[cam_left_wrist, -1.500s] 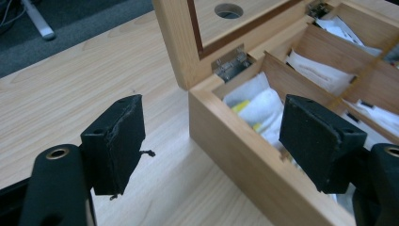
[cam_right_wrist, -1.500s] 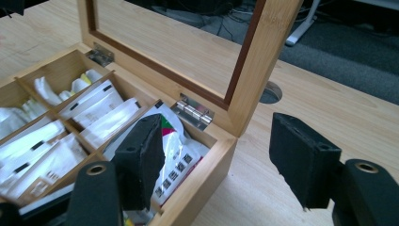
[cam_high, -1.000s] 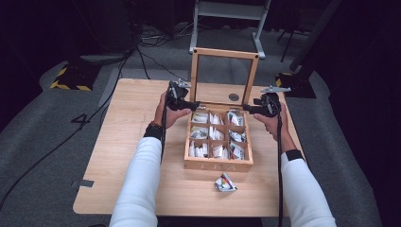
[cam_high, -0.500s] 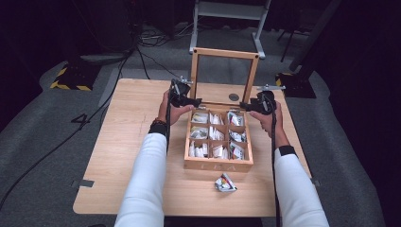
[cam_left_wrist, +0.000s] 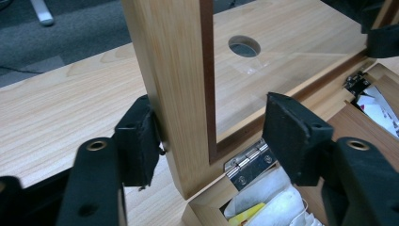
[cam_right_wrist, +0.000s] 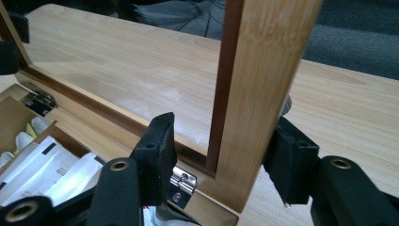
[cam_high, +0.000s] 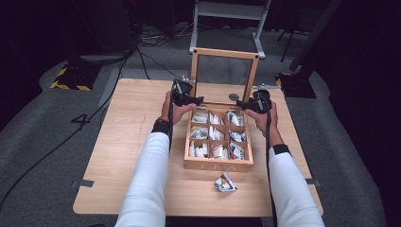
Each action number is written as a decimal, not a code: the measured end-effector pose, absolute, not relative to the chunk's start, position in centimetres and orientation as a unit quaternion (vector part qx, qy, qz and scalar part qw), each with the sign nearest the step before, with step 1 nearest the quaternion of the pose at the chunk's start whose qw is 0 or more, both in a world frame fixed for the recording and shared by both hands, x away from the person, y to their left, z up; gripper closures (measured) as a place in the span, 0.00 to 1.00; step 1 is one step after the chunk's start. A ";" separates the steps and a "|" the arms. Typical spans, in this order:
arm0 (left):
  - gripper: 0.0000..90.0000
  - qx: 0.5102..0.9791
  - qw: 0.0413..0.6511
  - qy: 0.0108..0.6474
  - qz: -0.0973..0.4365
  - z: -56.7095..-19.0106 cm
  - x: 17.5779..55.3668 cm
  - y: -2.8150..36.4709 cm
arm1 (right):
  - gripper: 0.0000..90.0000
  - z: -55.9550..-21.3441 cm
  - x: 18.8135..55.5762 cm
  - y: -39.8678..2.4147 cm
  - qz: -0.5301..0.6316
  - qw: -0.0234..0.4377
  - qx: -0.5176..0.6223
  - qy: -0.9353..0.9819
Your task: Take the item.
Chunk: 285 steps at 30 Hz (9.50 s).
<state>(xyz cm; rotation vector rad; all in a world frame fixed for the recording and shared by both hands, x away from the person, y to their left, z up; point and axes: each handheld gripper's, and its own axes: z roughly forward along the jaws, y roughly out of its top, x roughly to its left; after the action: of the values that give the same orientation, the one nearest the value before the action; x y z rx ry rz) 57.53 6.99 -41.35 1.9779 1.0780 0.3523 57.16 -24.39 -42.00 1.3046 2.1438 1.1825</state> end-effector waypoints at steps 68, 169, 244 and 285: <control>0.67 0.791 0.482 0.324 0.192 -33.1 49.6 10.4 | 0.60 -35.3 50.6 -26.3 0.474 0.226 0.373 0.765; 0.71 0.819 0.473 0.265 0.186 -36.3 39.1 12.1 | 0.57 -36.0 39.2 -27.3 0.453 0.248 0.300 0.802; 0.62 0.864 0.416 0.250 0.132 -42.7 36.9 11.3 | 0.34 -42.0 36.6 -26.9 0.419 0.176 0.297 0.840; 0.56 0.867 0.411 0.252 0.128 -43.6 35.8 11.3 | 0.43 -43.7 35.6 -27.5 0.423 0.154 0.298 0.842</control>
<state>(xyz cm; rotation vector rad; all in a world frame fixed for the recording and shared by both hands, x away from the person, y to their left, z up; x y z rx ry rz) 35.79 11.35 -43.60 2.1811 0.6339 0.3231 35.64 -27.47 -43.69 0.8534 2.4129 1.2135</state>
